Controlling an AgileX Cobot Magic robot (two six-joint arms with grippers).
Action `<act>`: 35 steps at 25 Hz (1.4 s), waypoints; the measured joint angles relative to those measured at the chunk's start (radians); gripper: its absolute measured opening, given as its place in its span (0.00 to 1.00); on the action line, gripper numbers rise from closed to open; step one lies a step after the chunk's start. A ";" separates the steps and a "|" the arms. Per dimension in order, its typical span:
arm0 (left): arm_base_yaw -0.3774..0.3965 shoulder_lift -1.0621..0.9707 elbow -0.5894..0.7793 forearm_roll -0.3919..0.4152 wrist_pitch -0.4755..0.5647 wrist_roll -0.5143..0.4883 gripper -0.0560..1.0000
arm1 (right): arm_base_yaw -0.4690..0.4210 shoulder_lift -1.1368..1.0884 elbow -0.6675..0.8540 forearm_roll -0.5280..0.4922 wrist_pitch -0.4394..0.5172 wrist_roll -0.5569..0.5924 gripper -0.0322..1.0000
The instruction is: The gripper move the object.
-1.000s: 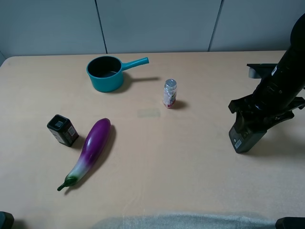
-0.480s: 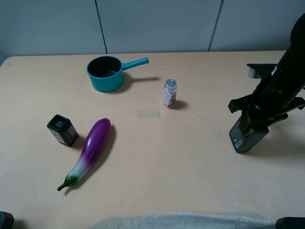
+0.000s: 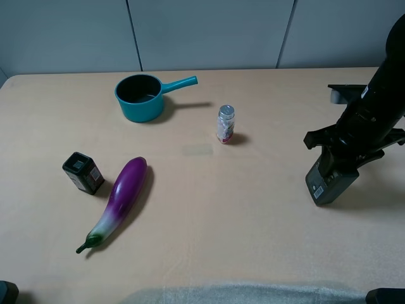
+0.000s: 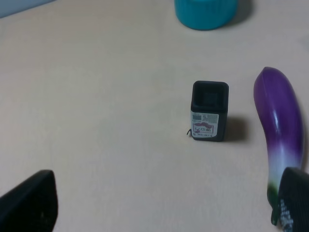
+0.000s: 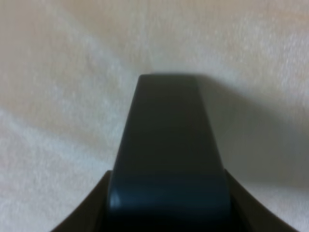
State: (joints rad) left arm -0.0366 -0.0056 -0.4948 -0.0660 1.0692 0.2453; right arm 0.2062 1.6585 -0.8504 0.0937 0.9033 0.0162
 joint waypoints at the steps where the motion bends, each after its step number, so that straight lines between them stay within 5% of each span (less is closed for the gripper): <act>1: 0.000 0.000 0.000 0.000 0.000 0.000 0.90 | 0.000 0.000 -0.010 0.000 0.012 0.000 0.31; 25: 0.000 0.000 0.000 0.000 0.000 0.000 0.90 | 0.000 -0.094 -0.266 0.000 0.294 0.020 0.31; 35: 0.000 0.000 0.000 0.000 0.000 0.000 0.90 | 0.000 -0.094 -0.373 0.002 0.307 0.024 0.31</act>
State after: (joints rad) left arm -0.0366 -0.0056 -0.4948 -0.0660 1.0692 0.2453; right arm 0.2062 1.5643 -1.2230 0.0960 1.2106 0.0401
